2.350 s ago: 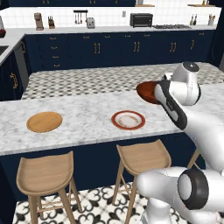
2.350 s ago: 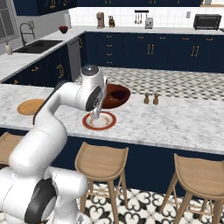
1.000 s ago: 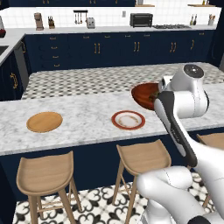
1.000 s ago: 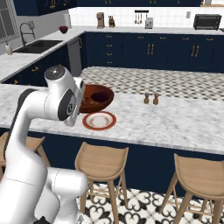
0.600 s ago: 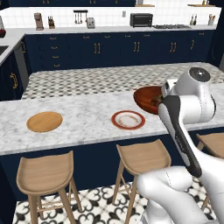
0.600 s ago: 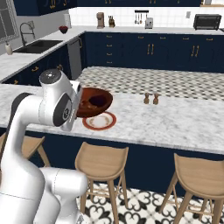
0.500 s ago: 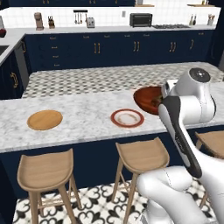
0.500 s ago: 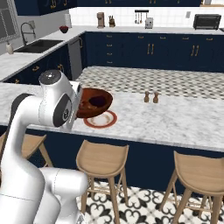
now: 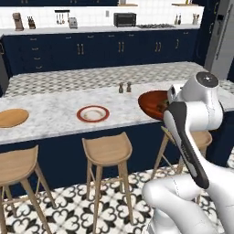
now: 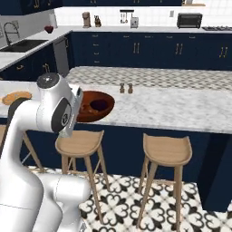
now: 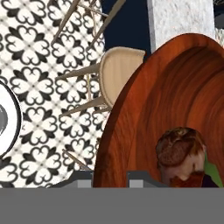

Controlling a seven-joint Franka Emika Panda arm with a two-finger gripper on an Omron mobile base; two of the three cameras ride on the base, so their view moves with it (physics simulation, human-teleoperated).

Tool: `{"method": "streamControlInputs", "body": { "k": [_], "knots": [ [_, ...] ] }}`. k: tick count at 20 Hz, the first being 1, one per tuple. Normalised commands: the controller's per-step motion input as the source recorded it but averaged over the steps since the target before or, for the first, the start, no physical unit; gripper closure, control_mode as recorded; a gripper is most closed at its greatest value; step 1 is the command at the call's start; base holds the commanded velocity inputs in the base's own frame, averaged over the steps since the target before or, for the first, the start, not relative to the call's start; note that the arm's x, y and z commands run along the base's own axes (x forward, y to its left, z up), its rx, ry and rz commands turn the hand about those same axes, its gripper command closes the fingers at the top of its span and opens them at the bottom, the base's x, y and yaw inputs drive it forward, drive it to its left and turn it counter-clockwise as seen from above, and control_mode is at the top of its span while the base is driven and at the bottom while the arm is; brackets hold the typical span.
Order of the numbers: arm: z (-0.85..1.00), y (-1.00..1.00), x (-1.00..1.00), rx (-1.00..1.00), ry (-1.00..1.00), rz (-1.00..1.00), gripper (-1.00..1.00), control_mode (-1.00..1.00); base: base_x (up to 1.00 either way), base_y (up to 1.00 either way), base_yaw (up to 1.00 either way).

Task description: Pick the chicken drumstick and eggplant from their plates and place them in the bowl. Then put the bowl in the fridge.

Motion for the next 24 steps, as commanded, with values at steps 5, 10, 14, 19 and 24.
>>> {"method": "streamControlInputs", "body": {
  "k": [5,10,14,19,24],
  "knots": [
    [0.0,0.0,0.0,0.0,0.0,0.0,1.0,1.0,0.14,-1.0,-0.16],
    [0.0,0.0,0.0,0.0,0.0,0.0,1.0,1.0,0.33,-1.0,-0.03],
    [0.0,0.0,0.0,0.0,0.0,0.0,1.0,1.0,0.44,-1.0,0.0],
    [0.0,0.0,0.0,0.0,0.0,0.0,1.0,1.0,0.61,-1.0,0.0],
    [0.0,0.0,0.0,0.0,0.0,0.0,1.0,1.0,0.69,-1.0,0.0]
  ]
}}
